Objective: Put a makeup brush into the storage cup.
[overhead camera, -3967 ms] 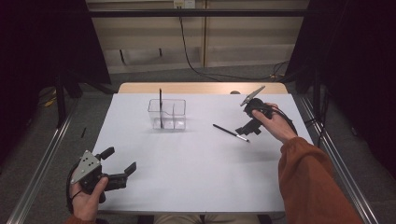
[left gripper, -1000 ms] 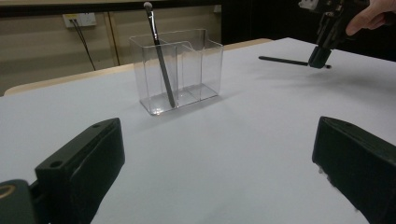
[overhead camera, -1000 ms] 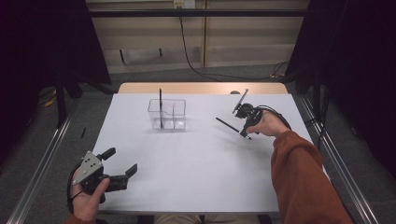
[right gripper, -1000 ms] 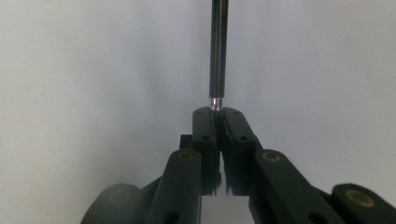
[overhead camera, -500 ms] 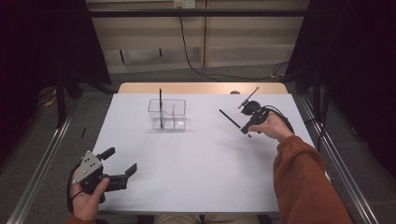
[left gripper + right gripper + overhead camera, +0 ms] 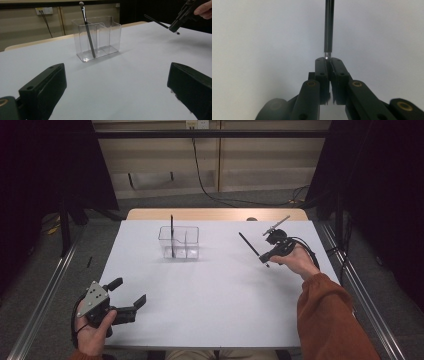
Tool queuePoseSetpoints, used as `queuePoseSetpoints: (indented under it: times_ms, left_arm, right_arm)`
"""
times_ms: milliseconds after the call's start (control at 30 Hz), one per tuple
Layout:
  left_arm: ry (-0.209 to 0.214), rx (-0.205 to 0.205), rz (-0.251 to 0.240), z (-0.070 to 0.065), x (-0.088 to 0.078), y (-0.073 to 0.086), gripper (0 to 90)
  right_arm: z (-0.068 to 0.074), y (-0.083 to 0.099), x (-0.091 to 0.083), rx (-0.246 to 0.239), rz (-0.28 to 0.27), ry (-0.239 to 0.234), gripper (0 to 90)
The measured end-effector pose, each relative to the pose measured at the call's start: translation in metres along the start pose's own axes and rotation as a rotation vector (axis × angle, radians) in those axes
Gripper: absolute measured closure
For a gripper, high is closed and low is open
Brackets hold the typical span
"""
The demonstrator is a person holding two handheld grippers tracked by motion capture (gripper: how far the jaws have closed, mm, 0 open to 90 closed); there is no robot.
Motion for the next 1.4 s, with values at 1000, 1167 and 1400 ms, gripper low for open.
queuePoseSetpoints:
  times_ms: [1000, 1167, 1400]
  left_arm:
    - [0.001, 0.000, -0.003, 0.001, 0.001, 0.000, 2.4]
    - [0.005, -0.003, -0.003, 0.001, 0.002, 0.000, 2.4]
    - [0.006, -0.001, -0.002, 0.000, 0.002, 0.000, 2.4]
  right_arm:
    - [0.007, -0.002, -0.017, 0.030, -0.375, -0.063, 84.4]
    - [0.007, 0.001, -0.024, 0.030, -0.410, -0.075, 84.5]
    - [0.014, 0.004, -0.029, 0.005, -0.429, -0.094, 84.5]
Point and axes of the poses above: each handheld gripper's, and its own axes: x roughly forward along the jaws, y roughly out of its underside, z roughly to its left, the point moved 5 cm from there along x, roughly forward along the jaws, and after that the axes turned 7 degrees about x, right-handed, at the moved point
